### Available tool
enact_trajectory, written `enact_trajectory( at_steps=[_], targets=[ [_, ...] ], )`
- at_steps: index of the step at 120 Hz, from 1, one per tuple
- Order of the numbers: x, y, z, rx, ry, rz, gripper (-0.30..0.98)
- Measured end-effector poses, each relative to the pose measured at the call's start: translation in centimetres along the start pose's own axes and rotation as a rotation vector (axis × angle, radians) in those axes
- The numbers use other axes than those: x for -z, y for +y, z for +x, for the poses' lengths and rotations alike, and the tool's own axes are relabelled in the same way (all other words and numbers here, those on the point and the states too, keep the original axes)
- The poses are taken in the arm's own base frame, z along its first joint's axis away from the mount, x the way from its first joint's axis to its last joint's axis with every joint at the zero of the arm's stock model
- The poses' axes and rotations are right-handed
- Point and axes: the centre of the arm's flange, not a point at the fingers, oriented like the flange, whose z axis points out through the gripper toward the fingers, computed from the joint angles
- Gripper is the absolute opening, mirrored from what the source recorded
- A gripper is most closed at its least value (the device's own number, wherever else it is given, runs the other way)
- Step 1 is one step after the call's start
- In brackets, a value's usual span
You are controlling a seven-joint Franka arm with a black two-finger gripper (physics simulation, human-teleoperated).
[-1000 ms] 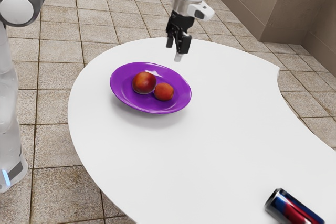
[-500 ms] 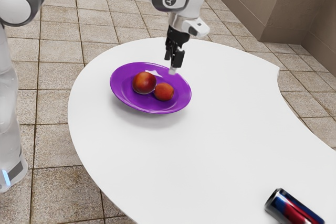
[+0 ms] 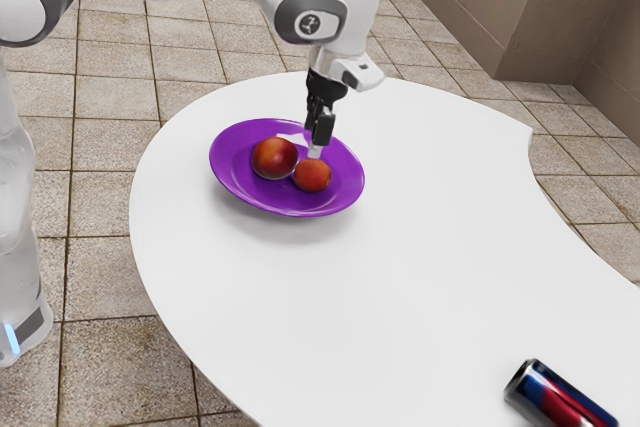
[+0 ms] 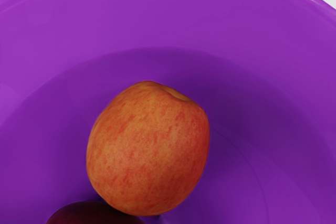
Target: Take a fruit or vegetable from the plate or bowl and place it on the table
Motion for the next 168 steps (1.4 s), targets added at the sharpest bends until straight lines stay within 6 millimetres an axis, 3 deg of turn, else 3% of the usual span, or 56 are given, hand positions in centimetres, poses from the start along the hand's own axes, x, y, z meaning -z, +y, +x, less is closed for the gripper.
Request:
enact_trajectory(
  at_steps=[36, 168],
  targets=[
    [-1.3, -1.8, -0.2, -0.06, 0.023, 0.016, 0.69],
    [-7.9, -1.1, 0.7, -0.218, 0.056, 0.009, 0.69]
  ],
)
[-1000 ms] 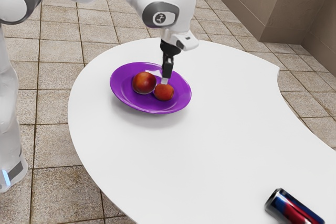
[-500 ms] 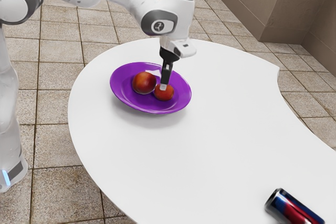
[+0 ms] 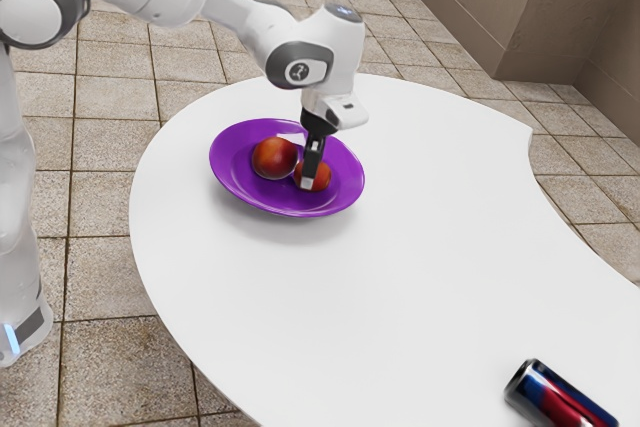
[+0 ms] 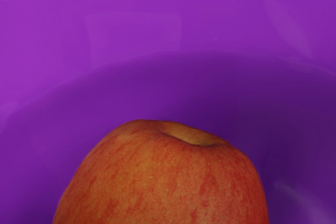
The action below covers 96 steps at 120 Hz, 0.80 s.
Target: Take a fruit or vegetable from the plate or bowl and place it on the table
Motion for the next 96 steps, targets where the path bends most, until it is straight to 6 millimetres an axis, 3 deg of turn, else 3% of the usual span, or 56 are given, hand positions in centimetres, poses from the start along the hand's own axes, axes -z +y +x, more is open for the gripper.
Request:
enact_trajectory(
  at_steps=[16, 37, 54, 82, 96],
  targets=[
    [-0.4, -0.1, 0.2, -0.002, 0.004, -0.001, 0.67],
    [-1.0, -0.4, 0.2, 0.018, 0.008, -0.01, 0.37],
    [-0.4, -0.7, 0.2, 0.037, 0.018, 0.002, 0.3],
    [10.2, -2.1, 3.2, 0.035, 0.141, 0.117, 0.27],
    [11.8, -3.5, 5.5, 0.042, 0.145, 0.15, 0.28]
  ],
)
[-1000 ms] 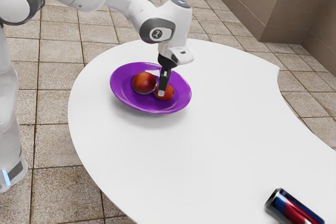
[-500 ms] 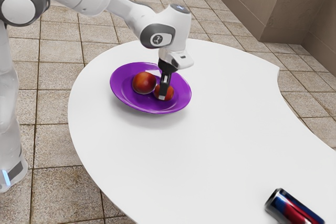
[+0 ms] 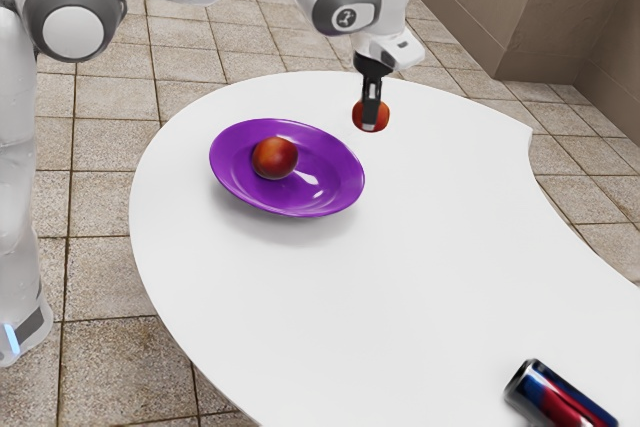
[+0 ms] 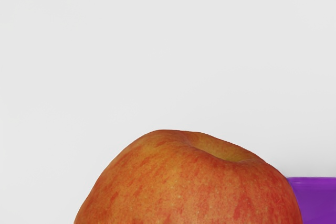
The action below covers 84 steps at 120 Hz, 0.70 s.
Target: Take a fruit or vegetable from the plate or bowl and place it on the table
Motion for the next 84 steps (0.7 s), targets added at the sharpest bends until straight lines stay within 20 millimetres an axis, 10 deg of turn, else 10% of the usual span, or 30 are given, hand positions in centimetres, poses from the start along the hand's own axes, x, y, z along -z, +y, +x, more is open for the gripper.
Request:
enact_trajectory(
  at_steps=[40, 84],
  targets=[
    [-8.2, -2.7, 10.0, -0.014, -0.017, 0.058, 0.25],
    [-8.7, -2.5, 11.3, 0.021, 0.047, -0.004, 0.63]
  ],
)
